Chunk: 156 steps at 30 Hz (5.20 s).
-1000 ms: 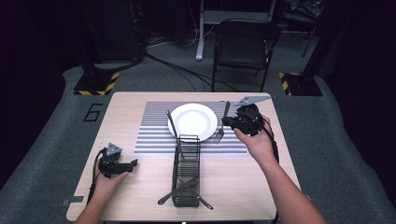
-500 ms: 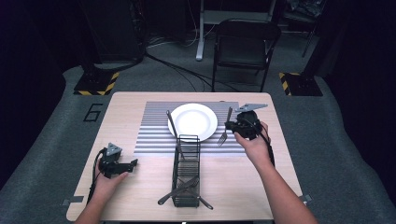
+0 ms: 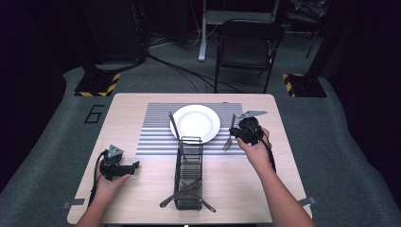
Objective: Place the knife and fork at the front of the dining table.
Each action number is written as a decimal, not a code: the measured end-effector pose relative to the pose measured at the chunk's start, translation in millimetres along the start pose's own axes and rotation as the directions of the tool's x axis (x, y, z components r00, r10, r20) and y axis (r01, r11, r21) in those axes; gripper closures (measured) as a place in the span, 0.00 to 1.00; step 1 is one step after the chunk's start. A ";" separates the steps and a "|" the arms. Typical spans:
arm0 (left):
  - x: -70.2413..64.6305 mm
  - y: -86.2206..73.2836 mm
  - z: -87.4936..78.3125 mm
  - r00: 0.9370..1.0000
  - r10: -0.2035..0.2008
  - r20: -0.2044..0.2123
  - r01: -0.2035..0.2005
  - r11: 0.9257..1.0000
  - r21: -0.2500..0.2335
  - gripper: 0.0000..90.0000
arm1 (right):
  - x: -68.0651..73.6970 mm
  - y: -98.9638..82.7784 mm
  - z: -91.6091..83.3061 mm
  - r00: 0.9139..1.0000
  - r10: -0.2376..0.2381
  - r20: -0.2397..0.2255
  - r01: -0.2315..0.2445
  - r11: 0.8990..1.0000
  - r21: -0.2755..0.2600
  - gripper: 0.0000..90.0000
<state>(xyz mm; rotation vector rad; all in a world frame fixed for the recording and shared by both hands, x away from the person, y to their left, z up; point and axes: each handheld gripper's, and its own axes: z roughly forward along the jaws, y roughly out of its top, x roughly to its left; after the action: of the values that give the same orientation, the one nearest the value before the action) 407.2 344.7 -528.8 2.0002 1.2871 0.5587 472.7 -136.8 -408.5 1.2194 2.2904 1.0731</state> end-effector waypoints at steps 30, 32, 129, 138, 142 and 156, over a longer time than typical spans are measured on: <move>-0.2 -0.1 0.0 1.000 -0.004 -0.001 0.004 1.000 -0.001 0.16 | -33.6 9.5 50.1 0.972 0.232 -0.022 -0.232 0.972 0.024 0.97; -0.3 -0.1 0.0 1.000 -0.004 -0.001 0.004 1.000 -0.001 0.16 | -36.6 9.0 53.3 0.966 0.259 -0.024 -0.258 0.966 0.019 0.97; -1.3 0.2 0.1 1.000 0.010 0.015 -0.010 1.000 0.000 0.16 | -71.4 -18.3 121.0 0.684 0.722 0.103 -0.724 0.690 -0.022 0.93; -1.3 0.2 0.1 1.000 0.010 0.015 -0.010 1.000 0.000 0.16 | -71.9 -16.4 109.7 0.723 0.680 0.122 -0.681 0.731 -0.034 0.93; -1.3 0.2 0.1 1.000 0.011 0.015 -0.011 1.000 0.000 0.16 | -71.2 -14.2 102.0 0.743 0.659 0.122 -0.661 0.750 -0.029 0.92; -1.3 0.1 0.1 1.000 0.010 0.015 -0.010 1.000 -0.001 0.16 | -54.8 -14.4 61.0 0.845 0.531 0.067 -0.528 0.847 -0.059 0.79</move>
<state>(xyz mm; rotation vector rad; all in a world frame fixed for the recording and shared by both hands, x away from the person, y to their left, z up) 406.8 343.5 -528.8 2.0078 1.2681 0.5475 532.3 -158.1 -462.6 1.9105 1.8975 1.2020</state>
